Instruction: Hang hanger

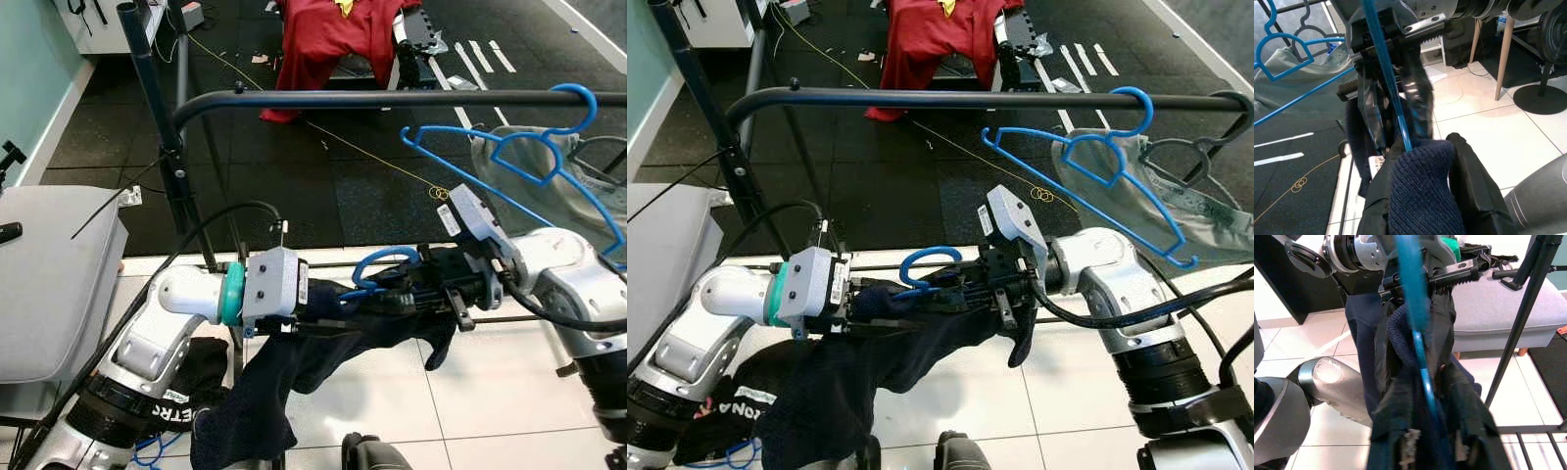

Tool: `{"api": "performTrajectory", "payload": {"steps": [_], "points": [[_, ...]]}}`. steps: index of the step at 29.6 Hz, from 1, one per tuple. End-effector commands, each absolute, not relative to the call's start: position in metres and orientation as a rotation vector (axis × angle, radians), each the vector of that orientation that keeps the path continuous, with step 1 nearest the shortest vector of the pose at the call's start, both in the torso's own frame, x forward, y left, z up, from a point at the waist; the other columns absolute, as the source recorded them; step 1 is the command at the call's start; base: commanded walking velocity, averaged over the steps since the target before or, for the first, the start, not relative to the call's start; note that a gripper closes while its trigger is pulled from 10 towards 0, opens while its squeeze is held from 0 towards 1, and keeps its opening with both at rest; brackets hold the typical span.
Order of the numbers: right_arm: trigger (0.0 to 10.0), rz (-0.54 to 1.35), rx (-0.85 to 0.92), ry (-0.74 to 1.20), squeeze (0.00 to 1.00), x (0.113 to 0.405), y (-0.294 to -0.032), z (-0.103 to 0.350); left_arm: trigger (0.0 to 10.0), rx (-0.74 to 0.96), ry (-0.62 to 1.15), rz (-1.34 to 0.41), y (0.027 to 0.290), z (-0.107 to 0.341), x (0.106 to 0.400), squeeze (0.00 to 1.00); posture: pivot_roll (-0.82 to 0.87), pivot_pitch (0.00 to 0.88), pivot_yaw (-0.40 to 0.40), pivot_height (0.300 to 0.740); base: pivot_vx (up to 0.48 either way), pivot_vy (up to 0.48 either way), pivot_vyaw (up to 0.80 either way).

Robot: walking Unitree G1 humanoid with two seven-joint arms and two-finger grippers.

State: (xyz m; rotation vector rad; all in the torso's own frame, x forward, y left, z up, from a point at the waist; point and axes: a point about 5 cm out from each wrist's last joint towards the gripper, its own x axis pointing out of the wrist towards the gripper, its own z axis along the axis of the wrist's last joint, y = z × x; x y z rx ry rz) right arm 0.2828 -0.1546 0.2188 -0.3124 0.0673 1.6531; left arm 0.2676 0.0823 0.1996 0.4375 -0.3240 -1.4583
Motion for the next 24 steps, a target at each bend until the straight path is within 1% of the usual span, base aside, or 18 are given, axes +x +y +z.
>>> {"api": "performTrajectory", "payload": {"steps": [1, 4, 5, 6, 7, 20, 24], "points": [[10.0, 1.698, -0.328, 0.078, 0.84, 0.2796, -0.1491, 0.2157, 0.0, 0.428, -0.397, -1.456, 0.0790, 0.2119, 0.2661, 0.00, -0.09, 0.073, 0.057, 0.740, 0.000, 0.000, 0.00], [10.0, 1.698, -0.328, 0.078, 0.84, 0.2796, -0.1491, 0.2157, 0.0, 0.428, -0.397, -1.456, 0.0790, 0.2119, 0.2661, 0.00, -0.09, 0.073, 0.057, 0.740, 0.000, 0.000, 0.00], [10.0, 1.693, -0.342, 0.076, 0.77, 0.2800, -0.1489, 0.2156, 0.0, 0.429, -0.402, -1.458, 0.0785, 0.2127, 0.2657, 0.00, -0.09, 0.072, 0.057, 0.740, 0.000, 0.000, 0.00], [10.0, 1.693, -0.342, 0.076, 0.77, 0.2800, -0.1489, 0.2156, 0.0, 0.429, -0.402, -1.458, 0.0785, 0.2127, 0.2657, 0.00, -0.09, 0.072, 0.057, 0.740, 0.000, 0.000, 0.00], [10.0, 1.691, -0.360, 0.079, 0.00, 0.2802, -0.1491, 0.2149, 0.0, 0.429, -0.404, -1.461, 0.0779, 0.2129, 0.2653, 0.00, -0.10, 0.072, 0.058, 0.740, 0.000, 0.000, 0.00], [10.0, 1.706, -0.401, 0.100, 0.00, 0.2796, -0.1506, 0.2139, 0.0, 0.431, -0.416, -1.483, 0.0757, 0.2142, 0.2634, 0.00, -0.10, 0.069, 0.062, 0.740, 0.000, 0.000, 0.00], [10.0, 1.734, -0.424, 0.133, 0.00, 0.2806, -0.1524, 0.2115, 0.0, 0.440, -0.430, -1.512, 0.0731, 0.2161, 0.2608, 0.00, -0.10, 0.070, 0.055, 0.740, 0.000, 0.000, 0.00]]}}
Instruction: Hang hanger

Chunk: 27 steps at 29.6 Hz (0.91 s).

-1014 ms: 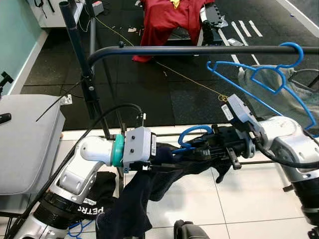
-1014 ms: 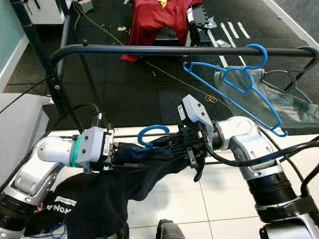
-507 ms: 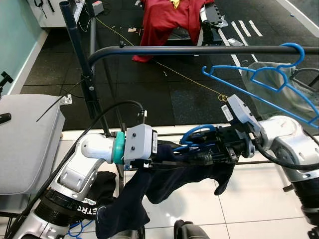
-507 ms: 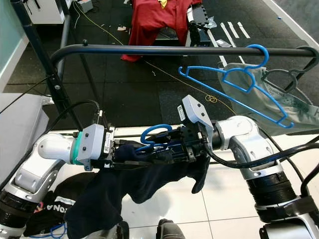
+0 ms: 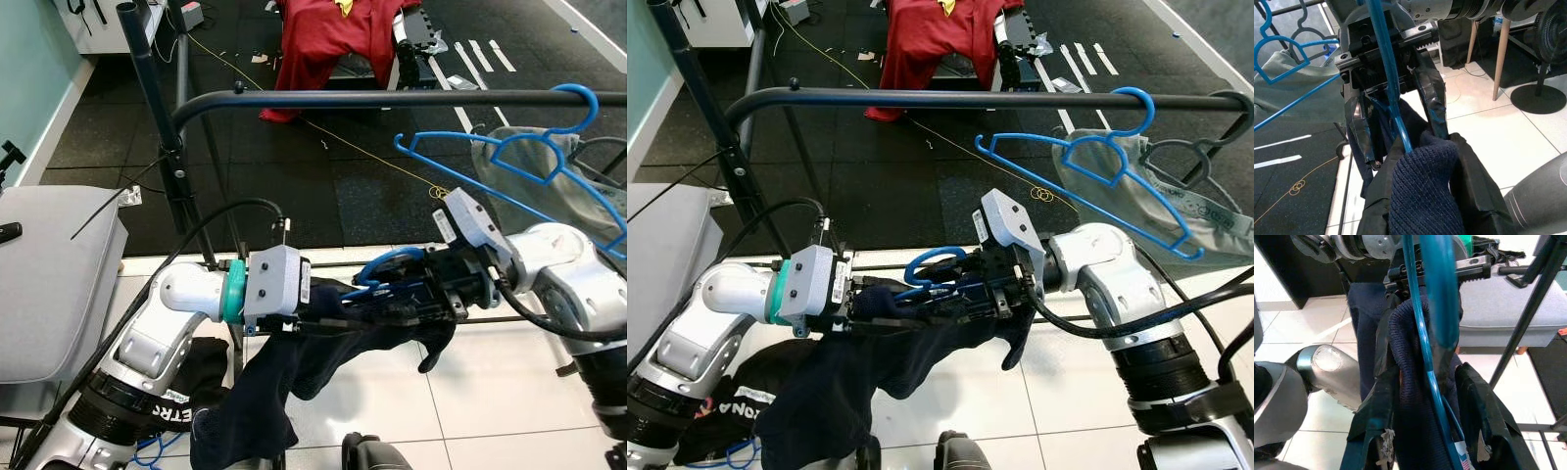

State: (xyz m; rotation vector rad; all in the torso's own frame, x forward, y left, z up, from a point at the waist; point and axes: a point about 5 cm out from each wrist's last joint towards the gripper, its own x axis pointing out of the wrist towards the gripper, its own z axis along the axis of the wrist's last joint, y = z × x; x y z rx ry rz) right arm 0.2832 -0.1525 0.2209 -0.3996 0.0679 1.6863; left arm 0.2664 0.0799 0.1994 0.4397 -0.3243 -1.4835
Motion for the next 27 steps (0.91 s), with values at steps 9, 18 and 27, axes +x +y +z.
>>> {"api": "performTrajectory", "payload": {"steps": [9, 18, 27], "points": [[10.0, 1.717, -0.344, 0.152, 0.18, 0.292, -0.161, 0.222, 0.0, 0.418, -0.436, -1.495, 0.080, 0.221, 0.262, 0.00, -0.08, 0.075, 0.039, 0.740, 0.000, 0.000, 0.00], [10.0, 1.740, -0.305, 0.158, 1.00, 0.289, -0.160, 0.223, 0.0, 0.435, -0.434, -1.514, 0.083, 0.220, 0.259, 0.00, -0.08, 0.080, 0.040, 0.740, 0.000, 0.000, 0.00], [10.0, 1.785, -0.441, 0.115, 0.00, 0.287, -0.148, 0.220, 0.0, 0.432, -0.429, -1.552, 0.077, 0.218, 0.261, 0.00, -0.09, 0.077, 0.045, 0.740, 0.000, 0.000, 0.00]]}}
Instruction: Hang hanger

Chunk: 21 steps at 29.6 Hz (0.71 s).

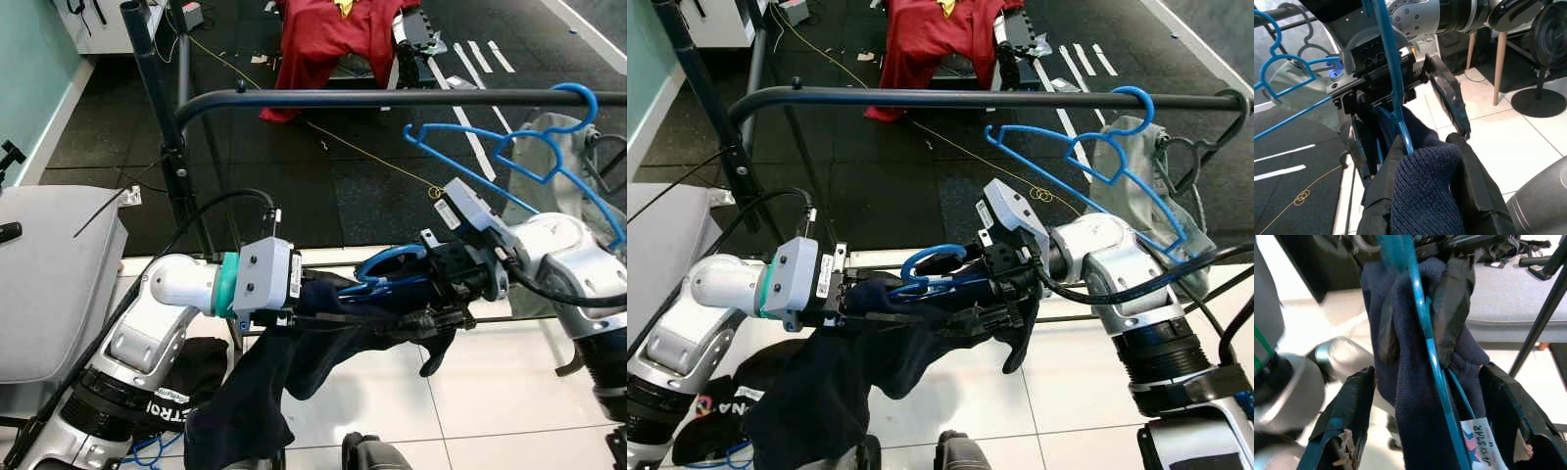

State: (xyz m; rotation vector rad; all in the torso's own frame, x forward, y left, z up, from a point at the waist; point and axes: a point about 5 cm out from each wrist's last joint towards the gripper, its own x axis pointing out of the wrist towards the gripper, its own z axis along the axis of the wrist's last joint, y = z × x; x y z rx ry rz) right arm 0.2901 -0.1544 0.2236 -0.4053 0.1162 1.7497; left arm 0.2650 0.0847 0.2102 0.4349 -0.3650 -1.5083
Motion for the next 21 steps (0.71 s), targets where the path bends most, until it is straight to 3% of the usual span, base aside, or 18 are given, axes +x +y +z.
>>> {"api": "performTrajectory", "payload": {"steps": [1, 14, 16, 18, 19, 21], "points": [[10.0, 1.785, -0.441, 0.115, 0.00, 0.287, -0.148, 0.220, 0.0, 0.432, -0.429, -1.552, 0.077, 0.218, 0.261, 0.00, -0.09, 0.077, 0.045, 0.740, 0.000, 0.000, 0.00], [10.0, 1.721, -0.511, 0.068, 0.00, 0.295, -0.137, 0.214, 0.0, 0.400, -0.417, -1.505, 0.081, 0.219, 0.268, 0.00, -0.05, 0.071, 0.045, 0.740, 0.000, 0.000, 0.00], [10.0, 1.593, -0.202, 0.016, 0.00, 0.294, -0.154, 0.234, 0.0, 0.359, -0.378, -1.405, 0.094, 0.222, 0.277, 0.00, -0.01, 0.103, -0.005, 0.740, 0.000, 0.000, 0.00], [10.0, 1.593, -0.202, 0.016, 0.00, 0.294, -0.154, 0.234, 0.0, 0.359, -0.378, -1.405, 0.094, 0.222, 0.277, 0.00, -0.01, 0.103, -0.005, 0.740, 0.000, 0.000, 0.00], [10.0, 1.578, -0.075, 0.020, 0.00, 0.290, -0.161, 0.239, 0.0, 0.340, -0.362, -1.361, 0.100, 0.222, 0.281, 0.00, -0.01, 0.103, -0.005, 0.740, 0.000, 0.000, 0.00], [10.0, 1.563, -0.014, 0.033, 0.00, 0.285, -0.165, 0.236, 0.0, 0.341, -0.336, -1.299, 0.107, 0.218, 0.285, 0.00, -0.03, 0.107, -0.018, 0.740, 0.000, 0.000, 0.00]]}}
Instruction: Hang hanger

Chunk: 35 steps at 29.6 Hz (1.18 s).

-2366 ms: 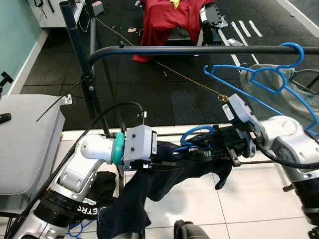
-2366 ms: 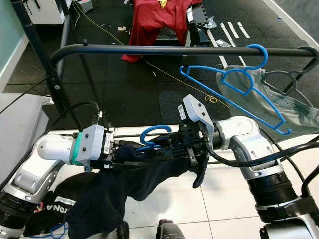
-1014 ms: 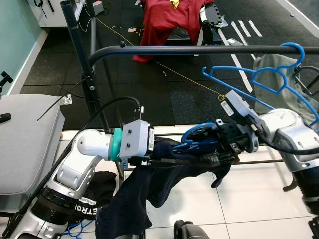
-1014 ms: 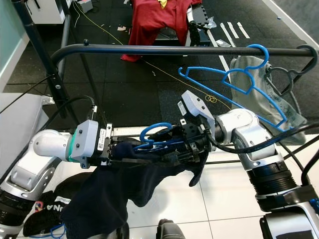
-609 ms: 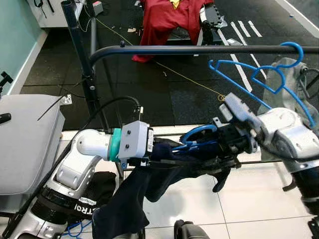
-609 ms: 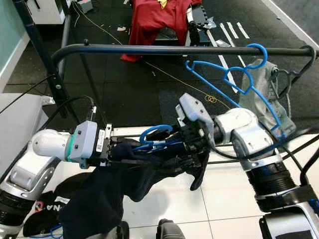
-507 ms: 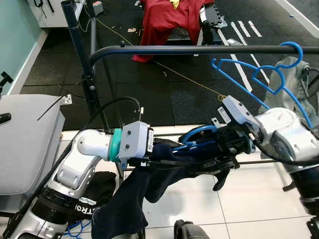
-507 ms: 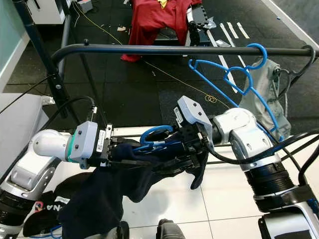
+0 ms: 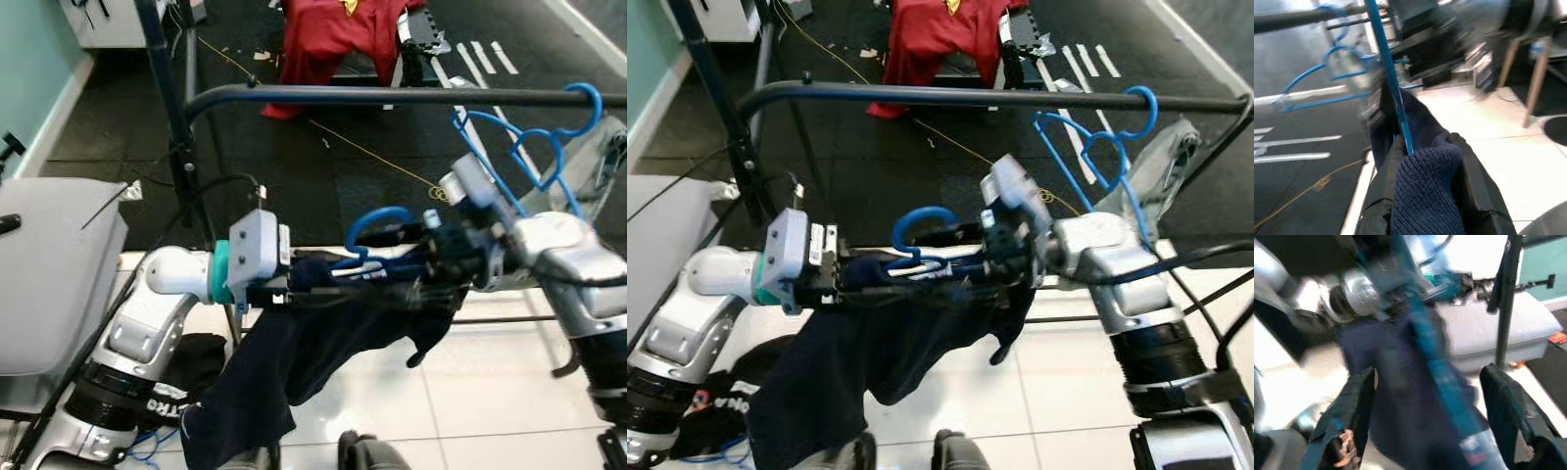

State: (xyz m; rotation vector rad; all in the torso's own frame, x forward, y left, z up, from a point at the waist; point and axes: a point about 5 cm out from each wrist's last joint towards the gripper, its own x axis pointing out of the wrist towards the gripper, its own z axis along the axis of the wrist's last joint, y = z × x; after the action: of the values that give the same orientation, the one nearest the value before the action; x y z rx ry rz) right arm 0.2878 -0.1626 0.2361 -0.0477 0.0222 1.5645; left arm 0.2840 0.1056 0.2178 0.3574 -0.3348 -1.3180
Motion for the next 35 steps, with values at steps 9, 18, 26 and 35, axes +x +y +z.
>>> {"api": "performTrajectory", "payload": {"steps": [9, 18, 26, 35], "points": [[10.0, 1.392, 0.164, -0.144, 0.00, 0.281, -0.165, 0.232, 0.0, 0.309, -0.205, -1.088, 0.136, 0.188, 0.288, 0.00, -0.04, 0.114, -0.002, 0.740, 0.000, 0.000, 0.00], [10.0, 1.438, 0.447, -0.457, 0.00, 0.272, -0.140, 0.295, 0.0, 0.282, -0.120, -0.933, 0.147, 0.174, 0.292, 0.00, -0.04, 0.138, 0.002, 0.740, 0.000, 0.000, 0.00], [10.0, 1.468, 0.521, -0.564, 0.00, 0.270, -0.128, 0.319, 0.0, 0.261, -0.121, -0.905, 0.146, 0.174, 0.292, 0.00, -0.04, 0.145, 0.014, 0.740, 0.000, 0.000, 0.00], [10.0, 1.709, 0.868, -0.928, 0.00, 0.248, -0.072, 0.421, 0.0, 0.244, -0.167, -0.901, 0.138, 0.190, 0.294, 0.00, -0.02, 0.211, 0.013, 0.740, 0.000, 0.000, 0.00]]}}
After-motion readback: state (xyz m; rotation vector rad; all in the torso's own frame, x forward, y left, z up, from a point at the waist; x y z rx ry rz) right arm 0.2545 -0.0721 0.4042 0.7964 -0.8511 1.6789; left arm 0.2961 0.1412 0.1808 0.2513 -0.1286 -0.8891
